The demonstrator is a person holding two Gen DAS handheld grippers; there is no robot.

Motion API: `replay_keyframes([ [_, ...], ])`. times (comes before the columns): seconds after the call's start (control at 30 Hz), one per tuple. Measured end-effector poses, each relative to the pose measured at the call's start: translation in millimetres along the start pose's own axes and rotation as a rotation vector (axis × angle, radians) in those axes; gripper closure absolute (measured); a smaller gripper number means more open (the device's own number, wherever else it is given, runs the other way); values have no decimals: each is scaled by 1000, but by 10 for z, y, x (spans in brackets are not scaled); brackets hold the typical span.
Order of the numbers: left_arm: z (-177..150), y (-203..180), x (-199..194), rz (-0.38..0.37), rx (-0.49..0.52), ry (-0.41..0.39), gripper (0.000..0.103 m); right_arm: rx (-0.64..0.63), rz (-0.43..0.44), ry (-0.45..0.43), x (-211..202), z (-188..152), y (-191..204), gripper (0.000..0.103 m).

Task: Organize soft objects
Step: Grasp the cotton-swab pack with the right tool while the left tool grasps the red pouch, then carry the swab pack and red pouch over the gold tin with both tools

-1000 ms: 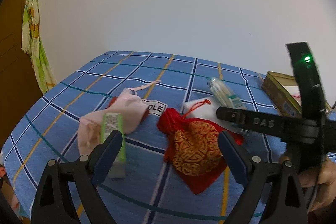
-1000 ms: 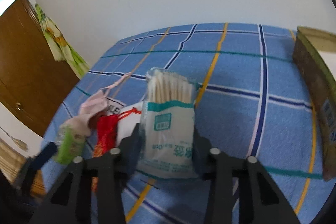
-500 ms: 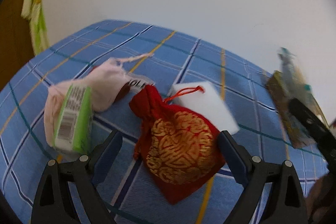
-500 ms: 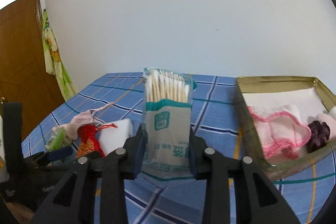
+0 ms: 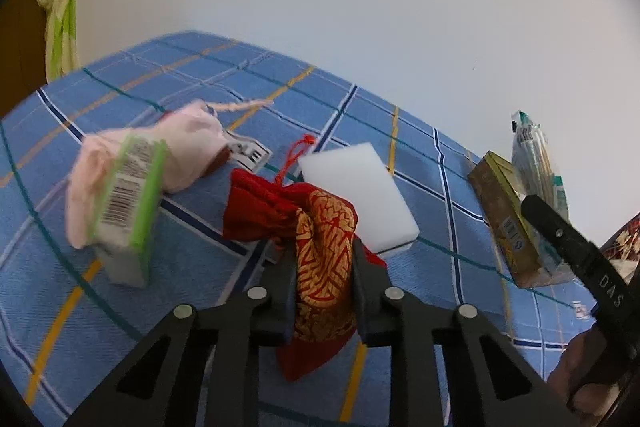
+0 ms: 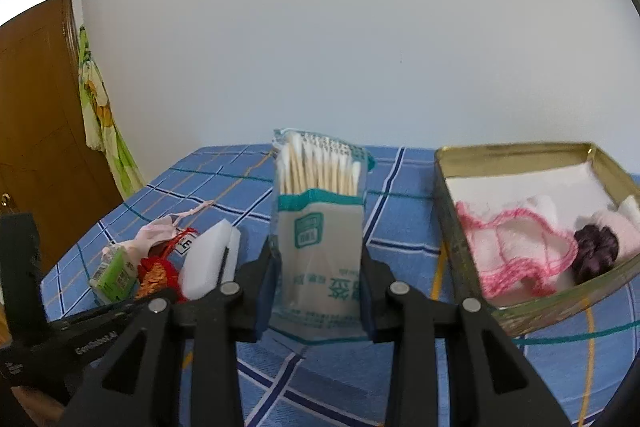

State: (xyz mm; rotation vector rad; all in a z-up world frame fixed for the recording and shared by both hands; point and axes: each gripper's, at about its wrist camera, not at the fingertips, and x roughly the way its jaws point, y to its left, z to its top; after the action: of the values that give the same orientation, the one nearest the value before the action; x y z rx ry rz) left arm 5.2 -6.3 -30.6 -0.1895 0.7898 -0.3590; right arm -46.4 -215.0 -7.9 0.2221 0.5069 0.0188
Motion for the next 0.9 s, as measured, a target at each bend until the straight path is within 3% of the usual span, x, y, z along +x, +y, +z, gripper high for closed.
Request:
replay_keyframes([
  [0.33, 83, -141, -516, 43, 71, -186, 79, -1, -28, -98, -277, 33, -115, 68],
  [0.6, 50, -746, -538, 25, 212, -257, 78, 1, -62, -162, -472, 37, -273, 68],
  [0.9, 29, -1370, -425, -41, 287, -303, 78, 17, -145, -210, -667, 82, -561, 68],
])
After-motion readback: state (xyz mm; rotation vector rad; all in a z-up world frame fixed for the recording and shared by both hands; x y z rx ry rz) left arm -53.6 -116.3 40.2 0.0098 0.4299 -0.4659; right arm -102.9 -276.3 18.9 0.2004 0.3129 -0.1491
